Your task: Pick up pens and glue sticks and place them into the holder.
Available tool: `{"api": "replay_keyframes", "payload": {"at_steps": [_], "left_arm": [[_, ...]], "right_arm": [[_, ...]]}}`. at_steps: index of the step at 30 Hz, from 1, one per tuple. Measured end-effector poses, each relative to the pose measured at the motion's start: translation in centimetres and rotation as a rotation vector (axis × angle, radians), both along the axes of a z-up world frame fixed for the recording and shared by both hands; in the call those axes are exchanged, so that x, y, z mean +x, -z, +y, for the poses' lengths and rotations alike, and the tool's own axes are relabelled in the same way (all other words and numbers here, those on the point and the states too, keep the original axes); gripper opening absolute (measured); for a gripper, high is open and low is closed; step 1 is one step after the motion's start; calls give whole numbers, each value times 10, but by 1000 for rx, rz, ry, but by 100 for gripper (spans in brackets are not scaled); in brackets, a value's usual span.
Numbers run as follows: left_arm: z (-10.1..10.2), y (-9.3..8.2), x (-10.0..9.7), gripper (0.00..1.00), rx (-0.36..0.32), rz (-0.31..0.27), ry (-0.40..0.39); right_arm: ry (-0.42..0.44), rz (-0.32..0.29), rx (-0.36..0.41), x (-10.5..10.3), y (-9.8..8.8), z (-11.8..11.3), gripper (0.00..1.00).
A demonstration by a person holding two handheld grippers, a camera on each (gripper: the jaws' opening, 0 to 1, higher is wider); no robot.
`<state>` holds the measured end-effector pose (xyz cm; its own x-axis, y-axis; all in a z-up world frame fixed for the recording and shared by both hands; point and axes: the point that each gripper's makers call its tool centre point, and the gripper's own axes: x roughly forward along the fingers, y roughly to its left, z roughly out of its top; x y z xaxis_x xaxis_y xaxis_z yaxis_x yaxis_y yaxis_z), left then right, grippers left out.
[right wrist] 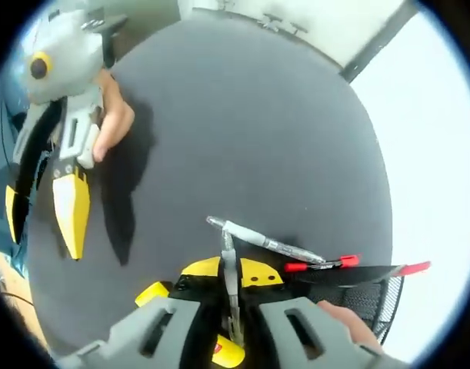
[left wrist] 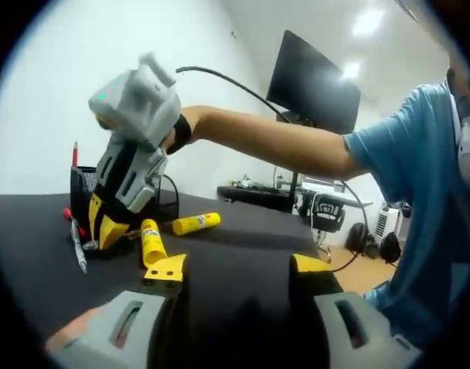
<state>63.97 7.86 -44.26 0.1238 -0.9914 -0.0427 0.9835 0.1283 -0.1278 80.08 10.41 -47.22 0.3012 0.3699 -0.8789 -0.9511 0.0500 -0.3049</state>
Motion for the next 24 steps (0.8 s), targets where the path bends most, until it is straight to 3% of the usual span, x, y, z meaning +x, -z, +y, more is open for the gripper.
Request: {"api": "replay_keyframes", "payload": {"at_steps": [7,13,24], "left_arm": [[1,0,2,48,-2,6,-8],[1,0,3,47,-6,12,-13],[3,-1,6,46,-16,32,-28]], "right_arm": [[44,-49,164,-5,-36,1,4],[84,-54,297,-10,-69,-5,4],[140,-44,491,-20,-112,-13,3]]}}
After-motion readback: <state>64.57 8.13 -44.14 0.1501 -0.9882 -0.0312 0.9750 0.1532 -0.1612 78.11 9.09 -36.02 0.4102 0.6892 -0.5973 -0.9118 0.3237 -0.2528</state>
